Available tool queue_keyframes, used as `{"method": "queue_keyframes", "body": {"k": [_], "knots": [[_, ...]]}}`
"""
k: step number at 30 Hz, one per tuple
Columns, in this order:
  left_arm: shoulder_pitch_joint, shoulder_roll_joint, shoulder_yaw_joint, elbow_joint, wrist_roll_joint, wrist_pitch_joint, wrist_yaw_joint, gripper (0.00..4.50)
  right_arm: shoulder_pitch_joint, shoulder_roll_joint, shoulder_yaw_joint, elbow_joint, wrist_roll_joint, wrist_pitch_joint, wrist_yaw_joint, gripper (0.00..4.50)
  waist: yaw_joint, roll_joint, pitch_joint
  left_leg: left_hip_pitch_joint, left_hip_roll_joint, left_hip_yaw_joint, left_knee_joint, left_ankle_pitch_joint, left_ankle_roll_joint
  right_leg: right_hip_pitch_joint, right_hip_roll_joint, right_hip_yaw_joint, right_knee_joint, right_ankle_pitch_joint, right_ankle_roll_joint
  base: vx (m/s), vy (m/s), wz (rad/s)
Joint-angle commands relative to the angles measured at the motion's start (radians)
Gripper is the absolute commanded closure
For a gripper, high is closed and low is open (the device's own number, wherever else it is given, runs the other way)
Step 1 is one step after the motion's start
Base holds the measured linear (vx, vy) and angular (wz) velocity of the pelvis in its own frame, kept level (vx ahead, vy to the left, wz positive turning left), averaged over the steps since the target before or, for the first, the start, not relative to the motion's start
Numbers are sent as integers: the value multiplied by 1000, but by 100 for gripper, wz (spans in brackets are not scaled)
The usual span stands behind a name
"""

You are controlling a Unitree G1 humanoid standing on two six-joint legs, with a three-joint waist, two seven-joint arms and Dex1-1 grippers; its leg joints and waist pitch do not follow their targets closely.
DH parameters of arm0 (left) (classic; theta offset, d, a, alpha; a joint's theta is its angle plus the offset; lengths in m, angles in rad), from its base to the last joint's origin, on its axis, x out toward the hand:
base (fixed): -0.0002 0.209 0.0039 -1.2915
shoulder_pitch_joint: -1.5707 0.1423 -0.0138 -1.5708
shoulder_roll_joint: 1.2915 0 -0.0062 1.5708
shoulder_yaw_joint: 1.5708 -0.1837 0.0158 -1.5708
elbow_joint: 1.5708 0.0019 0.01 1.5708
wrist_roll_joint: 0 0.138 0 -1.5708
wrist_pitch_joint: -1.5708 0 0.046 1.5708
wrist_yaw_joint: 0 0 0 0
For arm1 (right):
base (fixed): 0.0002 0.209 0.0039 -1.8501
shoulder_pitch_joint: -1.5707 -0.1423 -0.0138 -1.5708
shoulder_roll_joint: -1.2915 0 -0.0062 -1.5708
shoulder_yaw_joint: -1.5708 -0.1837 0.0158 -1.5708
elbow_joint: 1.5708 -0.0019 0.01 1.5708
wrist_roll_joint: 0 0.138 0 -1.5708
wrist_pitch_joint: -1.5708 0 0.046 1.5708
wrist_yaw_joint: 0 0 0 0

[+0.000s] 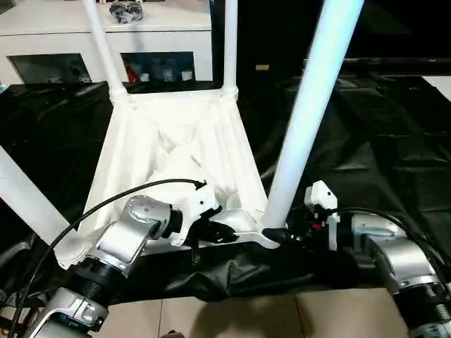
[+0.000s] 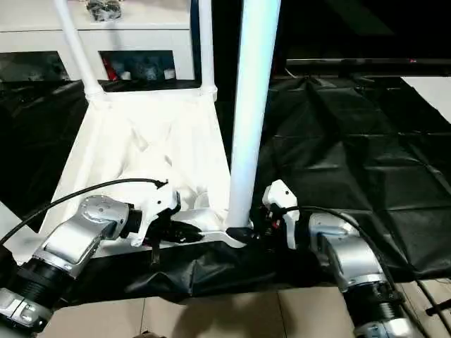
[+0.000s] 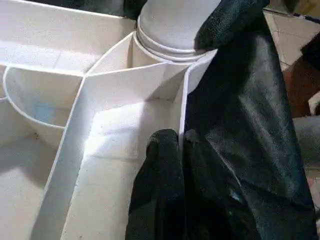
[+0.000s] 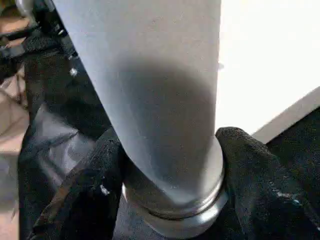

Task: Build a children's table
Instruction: Rotate leg to tighten

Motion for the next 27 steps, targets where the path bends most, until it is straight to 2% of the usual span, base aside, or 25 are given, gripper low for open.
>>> {"method": "queue_keyframes", "body": {"k": [1, 2, 3, 4, 5, 6, 8, 9, 10, 13, 14, 15, 16, 17, 19, 22, 23, 24, 26, 27], "knots": [[-29, -72, 27, -2, -1, 25, 143, 450, -12, 101, 56, 40, -5, -8, -83, 196, -6, -4, -54, 10, 19, -3, -67, -273, 25, 42, -42, 32, -69, -325, -189, 0, 0, 0], [-31, -101, 40, -3, -4, 43, 190, 450, -35, 140, 30, 98, -29, -14, -187, 196, -19, -2, -52, 8, 16, -8, -70, -310, 4, 43, -44, 27, -76, -399, -167, 0, 0, 0], [-30, -141, 48, -4, -5, 61, 241, 450, -66, 188, 0, 172, -50, -27, -307, 196, -26, -2, -50, 6, 15, -10, -71, -322, -3, 42, -44, 25, -76, -420, -160, 0, 0, 0], [-30, -163, 48, -2, -3, 66, 266, 450, -82, 214, -16, 208, -54, -28, -367, 197, -41, -2, -47, 4, 12, -14, -73, -358, -11, 42, -43, 19, -84, -485, -137, -51, 9, -11], [-30, -185, 45, 0, 0, 72, 289, 450, -98, 241, -31, 244, -59, -31, -426, 197, -45, -1, -49, 5, 11, -17, -72, -361, -14, 44, -45, 17, -86, -504, -127, 0, 0, 0], [-31, -201, 41, 2, 4, 77, 302, 450, -110, 261, -42, 269, -62, -32, -467, 197, -57, -4, -46, -5, 9, -20, -75, -368, -13, 46, -44, 15, -89, -522, -111, 0, 0, 0], [-35, -228, 39, 6, 11, 80, 326, 450, -130, 294, -56, 302, -65, -32, -526, 197, -63, -2, -48, -1, 7, -24, -73, -387, -9, 43, -44, 12, -97, -545, -95, 0, 0, 0], [-35, -228, 39, 6, 11, 80, 326, 450, -130, 294, -56, 302, -65, -32, -526, 197, -63, -7, -47, 9, 4, -20, -68, -397, 4, 31, -42, 14, -104, -561, -95, 0, 0, 0], [-38, -246, 36, 5, 15, 81, 337, 450, -144, 315, -58, 325, -77, -35, -567, 197, -63, -6, -47, 11, 4, -18, -66, -399, 9, 28, -42, 15, -107, -565, -96, 0, 0, 0], [-39, -259, 34, -1, 15, 81, 344, 450, -159, 332, -55, 348, -96, -47, -600, 197, -66, -5, -46, 5, 5, -21, -70, -392, 11, 33, -41, 14, -101, -547, -101, 0, 0, 0], [-33, -254, 29, -14, 16, 80, 337, 450, -169, 352, -66, 363, -90, -73, -594, 162, -67, -7, -46, 9, 5, -20, -70, -412, 10, 29, -41, 13, -104, -560, -94, 0, 0, 0], [-31, -245, 27, -15, 18, 75, 331, 450, -173, 351, -72, 368, -80, -75, -578, 127, -72, -2, -44, 10, 5, -22, -71, -431, 10, 29, -40, 11, -106, -568, -92, 0, 0, 0], [-29, -238, 26, -16, 20, 71, 325, 450, -175, 348, -74, 367, -75, -76, -570, 127, -73, -3, -44, 11, 5, -22, -72, -437, 10, 28, -39, 11, -107, -568, -91, 0, 0, 0], [-27, -225, 25, -17, 20, 65, 315, 450, -174, 337, -74, 357, -73, -82, -554, 127, -74, -3, -45, 13, 6, -23, -72, -445, 11, 27, -39, 12, -106, -560, -95, 0, 0, 0], [-26, -219, 25, -18, 19, 64, 312, 450, -175, 331, -72, 354, -75, -89, -549, 93, -71, -3, -46, 15, 7, -20, -72, -442, 14, 24, -39, 16, -105, -542, -106, 0, 0, 0], [-18, -165, 3, -34, 11, 47, 225, 450, -151, 252, -35, 287, -72, -129, -396, 93, -62, -3, -52, 10, 12, -19, -73, -410, 24, 32, -39, 21, -95, -466, -126, 0, 0, 0], [-18, -156, 0, -36, 10, 44, 208, 450, -148, 240, -31, 281, -73, -138, -372, 93, -56, 1, -54, 13, 15, -14, -70, -384, 30, 28, -38, 27, -89, -399, -152, 0, 0, 0], [-17, -144, -3, -40, 6, 43, 186, 450, -147, 221, -29, 277, -76, -160, -345, 93, -55, -1, -54, 12, 16, -12, -69, -371, 32, 28, -37, 28, -85, -365, -167, 0, 0, 0], [-16, -124, -7, -46, 0, 41, 151, 450, -148, 195, -30, 272, -73, -178, -304, 93, -41, 1, -58, 14, 17, -5, -65, -321, 44, 32, -37, 31, -74, -285, -208, 0, 0, 0], [-16, -121, -8, -47, 0, 39, 146, 450, -147, 190, -29, 268, -71, -177, -294, 93, -41, 1, -58, 14, 17, -5, -65, -321, 44, 32, -37, 31, -74, -285, -208, 0, 0, 0]]}}
